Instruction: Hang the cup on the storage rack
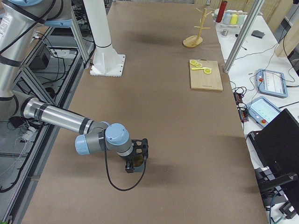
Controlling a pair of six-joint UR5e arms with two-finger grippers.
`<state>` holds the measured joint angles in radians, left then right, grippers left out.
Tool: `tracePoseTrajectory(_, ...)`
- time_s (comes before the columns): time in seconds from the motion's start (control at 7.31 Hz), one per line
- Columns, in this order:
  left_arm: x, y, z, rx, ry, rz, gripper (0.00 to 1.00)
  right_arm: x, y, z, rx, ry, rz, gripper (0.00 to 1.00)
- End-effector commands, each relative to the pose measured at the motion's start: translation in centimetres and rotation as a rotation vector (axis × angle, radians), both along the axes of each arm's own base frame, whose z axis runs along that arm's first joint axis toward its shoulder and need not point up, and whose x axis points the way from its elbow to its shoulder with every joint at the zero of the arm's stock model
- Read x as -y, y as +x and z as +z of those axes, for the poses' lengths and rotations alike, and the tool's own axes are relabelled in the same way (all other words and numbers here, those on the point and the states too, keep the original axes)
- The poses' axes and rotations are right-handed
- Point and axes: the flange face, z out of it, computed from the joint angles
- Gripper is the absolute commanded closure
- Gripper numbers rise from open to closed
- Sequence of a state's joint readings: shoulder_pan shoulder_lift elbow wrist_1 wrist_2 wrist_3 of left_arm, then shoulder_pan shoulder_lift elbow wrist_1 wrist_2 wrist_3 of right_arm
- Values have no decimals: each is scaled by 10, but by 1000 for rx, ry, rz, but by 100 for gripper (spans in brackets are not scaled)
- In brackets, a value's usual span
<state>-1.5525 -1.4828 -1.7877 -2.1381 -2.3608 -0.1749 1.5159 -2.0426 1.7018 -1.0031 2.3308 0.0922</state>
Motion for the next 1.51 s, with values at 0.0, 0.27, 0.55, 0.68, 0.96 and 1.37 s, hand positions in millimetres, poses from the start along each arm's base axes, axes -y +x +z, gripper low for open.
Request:
tracePoseTrajectory(0.0, 0, 0, 1, 0, -1, 0, 2, -2, 0, 15, -2, -17, 5, 40)
tracePoseTrajectory(0.27, 0, 0, 2, 0, -3, 0, 2, 14, -1, 15, 0, -6, 6, 37)
tracePoseTrajectory(0.55, 0, 0, 2, 0, -3, 0, 2, 23, -1, 20, 1, -9, 7, 37)
tracePoseTrajectory(0.68, 0, 0, 2, 0, -3, 0, 2, 24, -1, 20, 2, -6, 6, 36)
tracePoseTrajectory(0.96, 1, 0, 2, 0, -4, 0, 2, 23, -2, 21, -2, -7, 2, 37)
tracePoseTrajectory(1.37, 0, 0, 1, 1, 0, 1, 2, 25, -8, 21, -6, 1, -25, 37)
